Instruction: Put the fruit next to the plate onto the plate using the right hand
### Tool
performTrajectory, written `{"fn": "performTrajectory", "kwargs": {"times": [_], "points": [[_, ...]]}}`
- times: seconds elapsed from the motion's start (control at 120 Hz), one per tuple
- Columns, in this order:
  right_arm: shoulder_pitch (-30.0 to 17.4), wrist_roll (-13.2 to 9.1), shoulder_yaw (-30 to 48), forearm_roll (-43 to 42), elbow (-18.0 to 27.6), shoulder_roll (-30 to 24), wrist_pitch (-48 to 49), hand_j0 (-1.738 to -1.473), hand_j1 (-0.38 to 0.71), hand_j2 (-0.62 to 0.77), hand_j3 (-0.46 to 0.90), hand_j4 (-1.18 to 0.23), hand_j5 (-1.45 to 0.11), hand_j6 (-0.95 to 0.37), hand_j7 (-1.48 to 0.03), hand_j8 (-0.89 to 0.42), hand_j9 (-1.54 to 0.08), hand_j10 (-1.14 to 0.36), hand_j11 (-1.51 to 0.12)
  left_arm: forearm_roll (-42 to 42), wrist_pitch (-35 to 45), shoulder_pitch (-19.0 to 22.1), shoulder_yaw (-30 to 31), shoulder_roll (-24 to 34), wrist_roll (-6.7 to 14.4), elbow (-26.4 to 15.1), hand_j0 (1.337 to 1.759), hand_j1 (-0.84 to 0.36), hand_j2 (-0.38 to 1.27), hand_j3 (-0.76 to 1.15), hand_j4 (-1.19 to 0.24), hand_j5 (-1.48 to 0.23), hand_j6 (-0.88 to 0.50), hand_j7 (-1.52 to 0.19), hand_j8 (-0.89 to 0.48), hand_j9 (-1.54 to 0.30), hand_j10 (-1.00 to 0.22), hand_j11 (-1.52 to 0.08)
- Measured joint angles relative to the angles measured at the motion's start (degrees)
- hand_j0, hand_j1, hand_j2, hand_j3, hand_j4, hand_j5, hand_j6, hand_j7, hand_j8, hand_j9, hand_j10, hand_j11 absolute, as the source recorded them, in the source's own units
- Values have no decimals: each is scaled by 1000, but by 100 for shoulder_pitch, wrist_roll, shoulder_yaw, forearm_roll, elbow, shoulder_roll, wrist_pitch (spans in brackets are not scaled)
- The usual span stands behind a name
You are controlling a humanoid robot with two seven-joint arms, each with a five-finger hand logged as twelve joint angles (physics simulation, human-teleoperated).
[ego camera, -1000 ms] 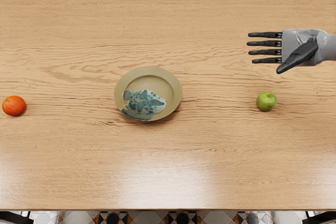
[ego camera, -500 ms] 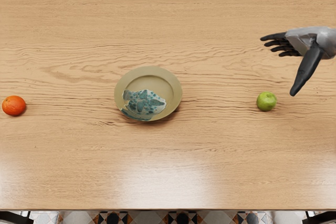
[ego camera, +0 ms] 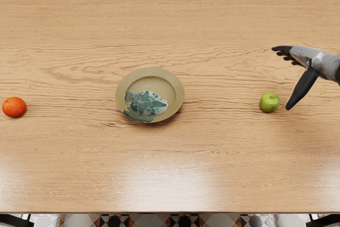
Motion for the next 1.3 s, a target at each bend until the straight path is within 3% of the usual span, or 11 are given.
{"fn": "performTrajectory", "kwargs": {"times": [0.458,1.3], "points": [[-140,0,-528,-433,101,365,-685,-1658,-293,-7,0,-54,-64,-57,-63,-55,-64,-53,-64,0,0,0,0,0,-1,0,1658,349,0,0,0,0,0,0,0,0,0,0],[-383,0,-995,-1576,77,774,-1256,-1658,6,-55,0,-303,-389,-306,-388,-304,-388,-303,-388,0,-1,0,0,0,-1,0,1658,349,0,0,0,0,0,0,0,0,0,0]]}}
